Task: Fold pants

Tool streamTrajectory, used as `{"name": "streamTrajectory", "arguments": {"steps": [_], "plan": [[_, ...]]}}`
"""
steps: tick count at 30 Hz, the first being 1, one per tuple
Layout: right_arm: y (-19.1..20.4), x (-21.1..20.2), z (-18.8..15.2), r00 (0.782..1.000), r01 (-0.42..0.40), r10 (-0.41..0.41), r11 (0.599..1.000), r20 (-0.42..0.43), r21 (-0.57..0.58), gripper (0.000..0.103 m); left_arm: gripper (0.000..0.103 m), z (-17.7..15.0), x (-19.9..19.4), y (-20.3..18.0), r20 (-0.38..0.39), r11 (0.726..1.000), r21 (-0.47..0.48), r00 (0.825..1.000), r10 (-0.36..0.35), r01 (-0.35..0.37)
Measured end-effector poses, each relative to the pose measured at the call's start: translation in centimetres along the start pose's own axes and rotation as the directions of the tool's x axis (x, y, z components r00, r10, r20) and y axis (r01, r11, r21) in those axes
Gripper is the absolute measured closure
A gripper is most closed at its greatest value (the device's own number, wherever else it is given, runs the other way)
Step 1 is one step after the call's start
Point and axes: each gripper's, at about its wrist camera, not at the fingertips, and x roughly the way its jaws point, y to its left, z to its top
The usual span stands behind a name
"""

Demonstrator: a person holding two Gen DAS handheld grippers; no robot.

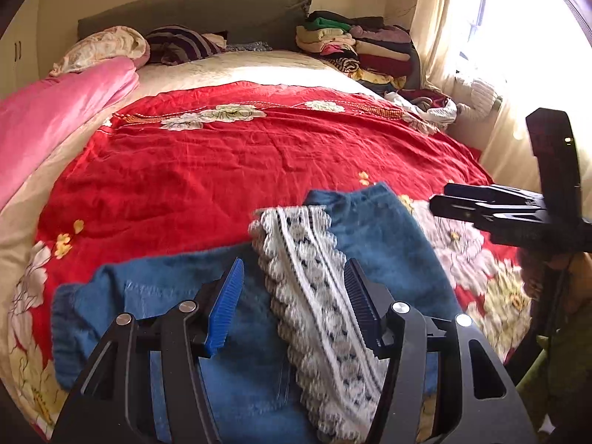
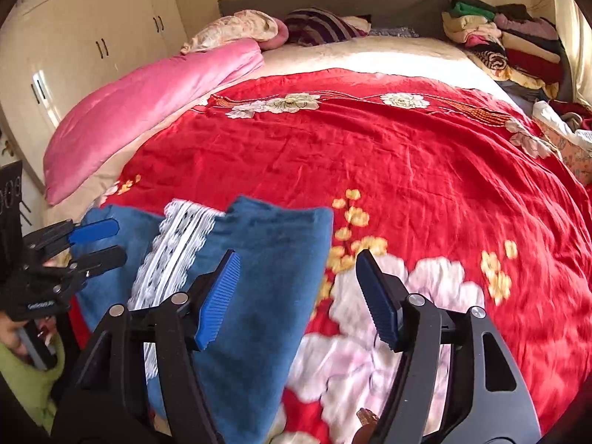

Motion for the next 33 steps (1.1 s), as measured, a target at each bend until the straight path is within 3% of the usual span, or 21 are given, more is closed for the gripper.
{"name": "streamTrajectory", "arguments": {"steps": [9, 11, 15, 17, 19, 22, 29, 33], "plan": [[-2.2, 4.6, 1.7, 0.998, -0.030, 0.032, 0.999, -0.056, 0.042, 0.045, 0.050, 2.3, 3.0, -1.1, 0.001, 1.000, -0.008, 1.000, -0.030, 0.030], [-2.6, 5.3, 1.2, 0.997, -0.050, 0.054, 0.997, -0.053, 0.066, 0.045, 0.055, 2.2, 3.9, -1.6, -0.012, 0.999, 0.008, 0.999, -0.033, 0.033], [-3.0, 6.6, 0.4, 0.993, -0.091, 0.098, 0.991, -0.071, 0.097, 0.046, 0.056, 1.7, 5.9, -1.7, -0.048, 0.999, 0.038, 0.998, 0.029, -0.027], [-2.8, 7.3, 0.2, 0.991, -0.105, 0.112, 0.990, -0.072, 0.090, 0.052, 0.055, 1.2, 7.2, -1.2, -0.080, 0.998, 0.033, 0.995, 0.064, -0.062], [-2.5, 7.8, -0.1, 0.991, -0.102, 0.107, 0.993, -0.083, 0.066, 0.075, 0.053, 0.7, 7.8, -0.9, -0.086, 0.997, 0.033, 0.993, 0.075, -0.072], [-2.5, 8.0, -0.4, 0.992, -0.084, 0.090, 0.994, -0.085, 0.070, 0.079, 0.053, 0.2, 8.2, -0.5, -0.084, 0.998, 0.016, 0.994, 0.064, -0.063], [-1.9, 8.2, -0.6, 0.996, -0.022, 0.024, 0.999, -0.086, 0.024, 0.078, 0.048, -0.1, 8.5, 0.5, -0.083, 0.999, -0.030, 0.996, 0.039, -0.042], [-2.1, 7.3, -0.7, 0.998, -0.011, 0.012, 1.000, -0.060, 0.017, 0.070, 0.050, 0.0, 7.3, 0.2, -0.067, 0.998, -0.029, 0.997, 0.045, -0.047]]}}
